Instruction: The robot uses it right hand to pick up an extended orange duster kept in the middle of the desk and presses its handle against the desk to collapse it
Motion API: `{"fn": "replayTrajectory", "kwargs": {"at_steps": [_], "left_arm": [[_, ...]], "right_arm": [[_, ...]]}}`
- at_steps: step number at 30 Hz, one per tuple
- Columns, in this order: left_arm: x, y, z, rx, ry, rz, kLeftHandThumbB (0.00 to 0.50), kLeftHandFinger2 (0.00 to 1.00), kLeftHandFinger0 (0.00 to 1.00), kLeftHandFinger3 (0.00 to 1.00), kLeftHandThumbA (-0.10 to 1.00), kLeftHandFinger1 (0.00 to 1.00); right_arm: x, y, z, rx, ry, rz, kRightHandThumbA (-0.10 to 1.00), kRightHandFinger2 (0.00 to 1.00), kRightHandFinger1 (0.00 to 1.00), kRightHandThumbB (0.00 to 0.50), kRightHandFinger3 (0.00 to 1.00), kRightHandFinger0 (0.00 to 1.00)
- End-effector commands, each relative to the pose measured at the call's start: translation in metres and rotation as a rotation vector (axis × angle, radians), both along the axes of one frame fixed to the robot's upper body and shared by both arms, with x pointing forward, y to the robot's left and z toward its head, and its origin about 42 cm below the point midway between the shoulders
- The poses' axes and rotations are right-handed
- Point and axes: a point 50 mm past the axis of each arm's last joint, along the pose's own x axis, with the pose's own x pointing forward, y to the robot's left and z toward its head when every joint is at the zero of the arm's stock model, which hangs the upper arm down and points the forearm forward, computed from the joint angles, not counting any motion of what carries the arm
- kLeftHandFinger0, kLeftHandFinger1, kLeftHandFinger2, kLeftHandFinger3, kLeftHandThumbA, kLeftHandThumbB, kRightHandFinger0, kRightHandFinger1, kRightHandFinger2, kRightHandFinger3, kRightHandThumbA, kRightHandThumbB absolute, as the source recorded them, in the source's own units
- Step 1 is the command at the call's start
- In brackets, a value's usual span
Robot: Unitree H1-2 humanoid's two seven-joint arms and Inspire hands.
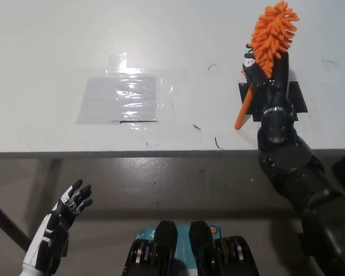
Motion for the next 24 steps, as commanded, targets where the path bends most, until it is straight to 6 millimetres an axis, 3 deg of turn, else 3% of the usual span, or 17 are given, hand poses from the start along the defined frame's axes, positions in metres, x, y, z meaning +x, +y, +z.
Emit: {"fn": "replayTrajectory", "kwargs": {"at_steps": [1, 2, 4, 7, 8, 9, 10, 11, 13, 14, 15, 16, 17, 18, 21, 23, 24], "left_arm": [[0.003, 0.004, 0.016, 0.005, -0.072, -0.003, 0.290, 1.00, 1.00, 1.00, 1.00, 1.00], [0.003, 0.005, 0.016, 0.002, -0.070, -0.005, 0.290, 1.00, 1.00, 1.00, 1.00, 1.00], [0.002, 0.005, 0.016, 0.004, -0.071, -0.004, 0.288, 1.00, 1.00, 1.00, 1.00, 1.00], [0.003, 0.005, 0.017, -0.005, -0.072, -0.014, 0.275, 1.00, 1.00, 1.00, 1.00, 1.00], [0.003, 0.005, 0.017, -0.006, -0.073, -0.013, 0.272, 1.00, 1.00, 1.00, 1.00, 1.00], [0.003, 0.005, 0.017, -0.006, -0.073, -0.013, 0.271, 1.00, 1.00, 1.00, 1.00, 1.00], [0.003, 0.006, 0.018, -0.006, -0.074, -0.010, 0.280, 1.00, 1.00, 1.00, 1.00, 1.00], [0.004, 0.007, 0.018, -0.004, -0.077, -0.004, 0.283, 1.00, 1.00, 1.00, 1.00, 1.00], [0.003, 0.007, 0.017, -0.004, -0.082, -0.005, 0.282, 1.00, 1.00, 1.00, 1.00, 1.00], [0.003, 0.008, 0.018, 0.007, -0.089, -0.004, 0.279, 1.00, 1.00, 1.00, 1.00, 1.00], [0.003, 0.008, 0.018, 0.007, -0.089, -0.004, 0.279, 1.00, 1.00, 1.00, 1.00, 1.00], [0.003, 0.008, 0.018, 0.007, -0.089, -0.004, 0.279, 1.00, 1.00, 1.00, 1.00, 1.00], [0.003, 0.008, 0.018, 0.003, -0.082, -0.006, 0.277, 1.00, 1.00, 1.00, 1.00, 1.00], [0.002, 0.009, 0.017, 0.001, -0.076, -0.007, 0.279, 1.00, 1.00, 1.00, 1.00, 1.00], [0.002, 0.007, 0.016, -0.001, -0.069, -0.007, 0.287, 1.00, 1.00, 1.00, 1.00, 1.00], [0.002, 0.007, 0.016, -0.001, -0.069, -0.007, 0.287, 1.00, 1.00, 1.00, 1.00, 1.00], [0.002, 0.006, 0.016, -0.009, -0.069, -0.006, 0.283, 1.00, 1.00, 1.00, 1.00, 1.00]], "right_arm": [[-0.012, 0.003, -0.048, -0.141, 0.336, 0.063, -0.10, 0.54, 0.28, 0.116, 0.32, 0.06], [-0.015, 0.002, -0.054, -0.186, 0.372, 0.060, -0.08, 0.60, 0.35, 0.110, 0.39, 0.13], [-0.017, 0.001, -0.059, -0.194, 0.407, 0.066, -0.04, 0.37, 0.30, 0.113, 0.23, 0.15], [-0.020, -0.001, -0.066, -0.172, 0.440, 0.077, 0.02, 0.10, 0.04, 0.117, 0.09, 0.00], [-0.020, -0.003, -0.065, -0.194, 0.424, 0.070, 0.01, 0.16, 0.13, 0.107, 0.12, 0.07], [-0.019, -0.003, -0.065, -0.197, 0.423, 0.069, 0.01, 0.14, 0.11, 0.106, 0.13, 0.05], [-0.017, -0.004, -0.060, -0.202, 0.409, 0.067, 0.01, 0.06, 0.02, 0.074, 0.03, 0.01], [-0.008, -0.008, -0.043, -0.191, 0.339, 0.061, -0.08, 0.01, 0.00, 0.075, 0.02, 0.00], [-0.001, -0.010, -0.028, -0.206, 0.291, 0.045, -0.04, 0.32, 0.17, 0.080, 0.16, 0.00], [0.005, -0.012, -0.012, -0.200, 0.232, 0.048, -0.09, 0.53, 0.26, 0.080, 0.31, 0.00], [0.005, -0.012, -0.012, -0.200, 0.232, 0.048, -0.08, 0.64, 0.32, 0.090, 0.46, 0.00], [0.005, -0.012, -0.012, -0.201, 0.232, 0.048, -0.08, 0.68, 0.34, 0.091, 0.54, 0.00], [0.021, -0.015, 0.030, -0.206, 0.137, 0.025, -0.08, 0.69, 0.36, 0.110, 0.55, 0.03], [0.030, -0.017, 0.058, -0.203, 0.083, 0.009, -0.08, 0.67, 0.36, 0.114, 0.55, 0.03], [0.039, -0.019, 0.091, -0.201, 0.016, 0.001, -0.10, 0.60, 0.28, 0.109, 0.52, 0.00], [0.039, -0.019, 0.091, -0.201, 0.017, 0.001, -0.10, 0.60, 0.28, 0.109, 0.52, 0.00], [0.046, -0.017, 0.127, -0.226, -0.069, 0.018, -0.10, 0.51, 0.19, 0.122, 0.46, 0.00]]}}
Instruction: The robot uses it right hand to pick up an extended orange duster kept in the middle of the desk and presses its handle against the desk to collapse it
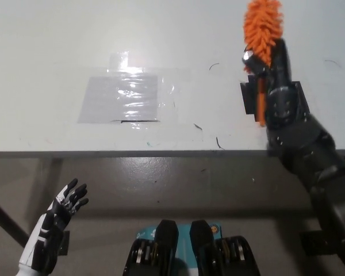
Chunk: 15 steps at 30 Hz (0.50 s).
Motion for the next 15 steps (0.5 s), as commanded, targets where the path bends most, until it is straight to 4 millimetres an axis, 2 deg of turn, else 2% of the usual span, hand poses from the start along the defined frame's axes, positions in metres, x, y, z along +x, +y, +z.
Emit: {"fn": "replayTrajectory", "kwargs": {"at_steps": [1, 3, 6, 8, 10, 12, 13, 14, 15], "left_arm": [[0.003, 0.002, 0.014, -0.004, -0.062, -0.020, 0.283, 1.00, 1.00, 1.00, 1.00, 1.00], [0.004, 0.002, 0.015, 0.004, -0.066, -0.017, 0.273, 1.00, 1.00, 1.00, 1.00, 1.00], [0.004, 0.002, 0.016, 0.004, -0.067, -0.017, 0.273, 1.00, 1.00, 1.00, 1.00, 1.00], [0.007, 0.000, 0.016, 0.002, -0.063, -0.017, 0.293, 1.00, 1.00, 1.00, 1.00, 1.00], [0.007, 0.000, 0.017, -0.003, -0.065, -0.024, 0.291, 1.00, 1.00, 1.00, 1.00, 1.00], [0.007, 0.000, 0.017, -0.002, -0.068, -0.024, 0.286, 1.00, 1.00, 1.00, 0.99, 1.00], [0.007, 0.000, 0.017, -0.002, -0.068, -0.024, 0.286, 1.00, 1.00, 1.00, 0.99, 1.00], [0.007, 0.001, 0.017, 0.001, -0.069, -0.021, 0.281, 1.00, 1.00, 1.00, 1.00, 1.00], [0.007, 0.001, 0.018, 0.003, -0.067, -0.017, 0.289, 1.00, 1.00, 1.00, 1.00, 1.00]], "right_arm": [[0.021, -0.002, 0.089, -0.079, -0.157, 0.029, -0.10, 0.46, 0.13, 0.124, 0.42, 0.00], [0.024, -0.001, 0.110, -0.132, -0.206, 0.046, -0.10, 0.45, 0.11, 0.129, 0.42, 0.00], [0.024, -0.002, 0.110, -0.133, -0.206, 0.045, -0.10, 0.45, 0.10, 0.131, 0.42, 0.00], [0.025, -0.001, 0.132, -0.307, -0.272, 0.060, -0.10, 0.44, 0.09, 0.154, 0.43, 0.00], [0.025, -0.001, 0.136, -0.372, -0.298, 0.067, -0.10, 0.44, 0.09, 0.158, 0.43, 0.00], [0.025, -0.003, 0.139, -0.441, -0.306, 0.071, -0.10, 0.36, 0.05, 0.157, 0.31, 0.00], [0.025, -0.003, 0.139, -0.443, -0.307, 0.071, -0.10, 0.35, 0.05, 0.157, 0.31, 0.00], [0.025, -0.004, 0.140, -0.509, -0.310, 0.080, -0.10, 0.37, 0.06, 0.172, 0.34, 0.00], [0.026, -0.007, 0.139, -0.647, -0.311, 0.098, -0.10, 0.39, 0.09, 0.176, 0.36, 0.00]]}}
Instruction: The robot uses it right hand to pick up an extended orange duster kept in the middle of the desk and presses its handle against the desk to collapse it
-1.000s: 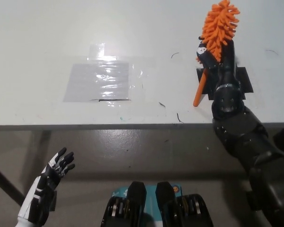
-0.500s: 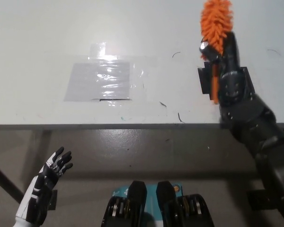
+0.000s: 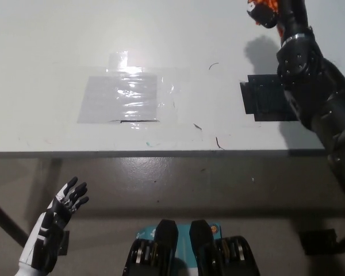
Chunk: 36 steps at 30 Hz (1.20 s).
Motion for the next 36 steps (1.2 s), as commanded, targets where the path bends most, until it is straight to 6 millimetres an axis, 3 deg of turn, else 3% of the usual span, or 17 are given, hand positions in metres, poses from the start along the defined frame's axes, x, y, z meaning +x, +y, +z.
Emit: {"fn": "replayTrajectory", "kwargs": {"at_steps": [1, 3, 5, 6, 7, 9, 13, 15, 16, 17, 18, 19, 22, 24, 26, 34, 36], "left_arm": [[0.005, 0.001, 0.016, 0.009, -0.060, -0.015, 0.290, 1.00, 1.00, 1.00, 1.00, 1.00], [0.005, 0.002, 0.017, 0.012, -0.061, -0.012, 0.293, 1.00, 1.00, 1.00, 1.00, 1.00], [0.005, 0.002, 0.017, 0.012, -0.061, -0.012, 0.295, 1.00, 1.00, 1.00, 1.00, 1.00], [0.005, 0.003, 0.018, 0.008, -0.058, -0.010, 0.304, 1.00, 1.00, 1.00, 1.00, 1.00], [0.005, 0.002, 0.018, 0.006, -0.062, -0.013, 0.297, 1.00, 1.00, 1.00, 1.00, 1.00], [0.005, 0.002, 0.018, 0.010, -0.065, -0.013, 0.294, 1.00, 1.00, 1.00, 1.00, 1.00], [0.003, 0.002, 0.018, 0.005, -0.065, -0.013, 0.285, 1.00, 1.00, 1.00, 1.00, 1.00], [0.003, 0.002, 0.018, 0.005, -0.065, -0.013, 0.284, 1.00, 1.00, 1.00, 1.00, 1.00], [0.003, 0.002, 0.017, 0.003, -0.067, -0.009, 0.284, 1.00, 1.00, 1.00, 1.00, 1.00], [0.003, 0.002, 0.017, 0.000, -0.066, -0.009, 0.286, 1.00, 1.00, 1.00, 1.00, 1.00], [0.003, 0.002, 0.017, 0.004, -0.066, -0.010, 0.295, 1.00, 1.00, 1.00, 1.00, 1.00], [0.004, 0.002, 0.018, 0.007, -0.064, -0.011, 0.298, 1.00, 1.00, 1.00, 1.00, 1.00], [0.004, 0.002, 0.018, 0.000, -0.067, -0.007, 0.300, 1.00, 1.00, 1.00, 1.00, 1.00], [0.005, 0.002, 0.018, -0.002, -0.072, -0.006, 0.296, 1.00, 1.00, 1.00, 1.00, 1.00], [0.005, 0.002, 0.019, -0.001, -0.073, -0.005, 0.295, 1.00, 1.00, 1.00, 1.00, 1.00], [0.005, 0.003, 0.018, -0.002, -0.076, -0.008, 0.286, 1.00, 1.00, 1.00, 1.00, 1.00], [0.004, 0.004, 0.019, -0.007, -0.079, -0.006, 0.291, 1.00, 1.00, 1.00, 1.00, 1.00]], "right_arm": [[0.004, -0.002, 0.049, -0.263, -0.143, 0.040, -0.10, 0.42, 0.10, 0.172, 0.38, 0.00], [0.004, -0.002, 0.044, -0.304, -0.133, 0.044, -0.10, 0.49, 0.14, 0.165, 0.45, 0.00], [0.004, -0.002, 0.044, -0.308, -0.135, 0.044, -0.10, 0.50, 0.14, 0.167, 0.46, 0.00], [0.002, 0.001, 0.024, -0.406, -0.085, 0.077, -0.10, 0.38, 0.11, 0.186, 0.32, 0.00], [0.002, 0.001, 0.018, -0.437, -0.057, 0.084, -0.10, 0.28, 0.05, 0.188, 0.23, 0.00], [0.001, 0.001, 0.002, -0.481, 0.006, 0.126, -0.10, 0.23, 0.00, 0.182, 0.17, 0.00], [0.000, -0.002, -0.017, -0.532, 0.122, 0.147, -0.10, 0.45, 0.14, 0.141, 0.30, 0.00], [0.000, -0.002, -0.017, -0.533, 0.124, 0.149, -0.10, 0.50, 0.19, 0.136, 0.32, 0.00], [0.003, -0.005, -0.024, -0.607, 0.302, 0.105, 0.01, 0.69, 0.38, 0.108, 0.50, 0.07], [0.003, -0.006, -0.024, -0.642, 0.328, 0.098, 0.04, 0.76, 0.47, 0.117, 0.56, 0.14], [0.004, -0.007, -0.023, -0.681, 0.414, 0.076, 0.37, 1.00, 1.00, 0.117, 1.00, 0.78], [0.005, -0.009, -0.022, -0.700, 0.496, 0.055, 0.40, 1.00, 1.00, 0.128, 1.00, 1.00], [0.005, -0.011, -0.019, -0.698, 0.647, 0.087, 0.66, 1.00, 1.00, 0.286, 1.00, 1.00], [0.005, -0.012, -0.015, -0.711, 0.701, 0.090, 0.71, 1.00, 1.00, 0.412, 1.00, 1.00], [0.005, -0.014, -0.014, -0.721, 0.726, 0.089, 0.78, 1.00, 1.00, 0.496, 1.00, 1.00], [0.005, -0.016, -0.012, -0.700, 0.745, 0.089, 0.78, 1.00, 1.00, 0.500, 1.00, 1.00], [0.009, -0.016, 0.011, -0.655, 0.698, 0.112, 0.78, 1.00, 1.00, 0.500, 1.00, 1.00]]}}
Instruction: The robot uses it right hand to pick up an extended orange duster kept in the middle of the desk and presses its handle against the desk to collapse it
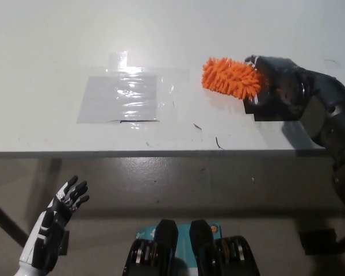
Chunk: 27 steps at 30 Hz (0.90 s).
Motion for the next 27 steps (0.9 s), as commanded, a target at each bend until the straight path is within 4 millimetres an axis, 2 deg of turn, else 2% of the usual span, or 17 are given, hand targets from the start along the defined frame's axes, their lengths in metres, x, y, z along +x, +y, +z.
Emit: {"fn": "replayTrajectory", "kwargs": {"at_steps": [1, 2, 5, 7, 8, 10, 11, 12, 13, 14, 15, 18, 19, 20, 22, 24, 27], "left_arm": [[0.004, 0.005, 0.017, -0.003, -0.070, -0.006, 0.294, 1.00, 1.00, 1.00, 1.00, 1.00], [0.004, 0.005, 0.017, 0.001, -0.073, -0.005, 0.293, 1.00, 1.00, 1.00, 1.00, 1.00], [0.004, 0.005, 0.017, 0.001, -0.074, -0.004, 0.291, 1.00, 1.00, 1.00, 1.00, 1.00], [0.007, 0.004, 0.016, -0.005, -0.067, -0.005, 0.302, 1.00, 1.00, 1.00, 1.00, 1.00], [0.007, 0.004, 0.016, -0.003, -0.068, -0.005, 0.304, 1.00, 1.00, 1.00, 1.00, 1.00], [0.008, 0.003, 0.016, 0.000, -0.069, -0.004, 0.306, 1.00, 1.00, 1.00, 1.00, 1.00], [0.010, 0.003, 0.018, 0.001, -0.073, -0.008, 0.300, 1.00, 1.00, 1.00, 1.00, 1.00], [0.015, 0.002, 0.020, -0.002, -0.079, -0.016, 0.309, 1.00, 1.00, 1.00, 0.99, 1.00], [0.018, 0.002, 0.021, -0.002, -0.080, -0.016, 0.318, 1.00, 1.00, 1.00, 0.99, 1.00], [0.019, 0.001, 0.022, 0.000, -0.081, -0.015, 0.319, 1.00, 1.00, 1.00, 0.99, 1.00], [0.022, 0.001, 0.024, 0.001, -0.084, -0.018, 0.317, 1.00, 1.00, 1.00, 1.00, 1.00], [0.022, 0.001, 0.024, 0.001, -0.085, -0.018, 0.316, 1.00, 1.00, 1.00, 1.00, 1.00], [0.029, 0.000, 0.028, 0.004, -0.103, -0.027, 0.314, 1.00, 1.00, 1.00, 1.00, 1.00], [0.033, 0.000, 0.030, 0.004, -0.108, -0.030, 0.308, 1.00, 1.00, 1.00, 1.00, 1.00], [0.037, 0.000, 0.033, 0.011, -0.117, -0.033, 0.298, 1.00, 1.00, 1.00, 1.00, 1.00], [0.038, 0.000, 0.034, 0.011, -0.118, -0.032, 0.299, 1.00, 1.00, 1.00, 1.00, 1.00], [0.050, -0.003, 0.042, 0.011, -0.137, -0.043, 0.301, 1.00, 1.00, 1.00, 1.00, 1.00]], "right_arm": [[0.018, 0.002, 0.094, 0.049, 0.048, -0.019, 0.75, 1.00, 1.00, 0.500, 1.00, 1.00], [0.019, 0.002, 0.109, 0.138, 0.038, 0.004, 0.74, 1.00, 1.00, 0.500, 1.00, 1.00], [0.019, 0.002, 0.110, 0.148, 0.043, 0.006, 0.74, 1.00, 1.00, 0.500, 1.00, 1.00], [0.014, -0.008, 0.212, 0.644, -0.036, 0.181, 0.72, 1.00, 1.00, 0.500, 1.00, 1.00], [0.006, -0.012, 0.242, 0.650, -0.105, 0.258, 0.77, 1.00, 1.00, 0.490, 1.00, 1.00], [0.000, -0.016, 0.256, 0.643, -0.134, 0.295, 0.79, 1.00, 1.00, 0.496, 1.00, 1.00], [-0.010, -0.021, 0.275, 0.671, -0.175, 0.339, 0.76, 1.00, 1.00, 0.486, 1.00, 1.00], [-0.044, -0.033, 0.321, 0.700, -0.296, 0.417, 0.78, 1.00, 1.00, 0.487, 1.00, 1.00], [-0.061, -0.039, 0.338, 0.708, -0.347, 0.457, 0.86, 1.00, 1.00, 0.460, 1.00, 1.00], [-0.080, -0.047, 0.354, 0.720, -0.394, 0.516, 0.83, 1.00, 1.00, 0.456, 1.00, 1.00], [-0.095, -0.053, 0.366, 0.725, -0.428, 0.546, 0.84, 1.00, 1.00, 0.454, 1.00, 1.00], [-0.097, -0.053, 0.365, 0.727, -0.427, 0.545, 0.84, 1.00, 1.00, 0.458, 1.00, 1.00], [-0.167, -0.074, 0.406, 0.801, -0.685, 0.625, 0.90, 1.00, 1.00, 0.498, 1.00, 1.00], [-0.190, -0.082, 0.414, 0.805, -0.787, 0.642, 0.91, 1.00, 1.00, 0.500, 1.00, 1.00], [-0.219, -0.097, 0.421, 0.817, -0.904, 0.674, 0.94, 1.00, 1.00, 0.494, 1.00, 1.00], [-0.224, -0.100, 0.421, 0.820, -0.916, 0.685, 0.94, 1.00, 1.00, 0.498, 1.00, 1.00], [-0.267, -0.118, 0.399, 0.835, -1.046, 0.723, 1.00, 1.00, 1.00, 0.498, 1.00, 1.00]]}}
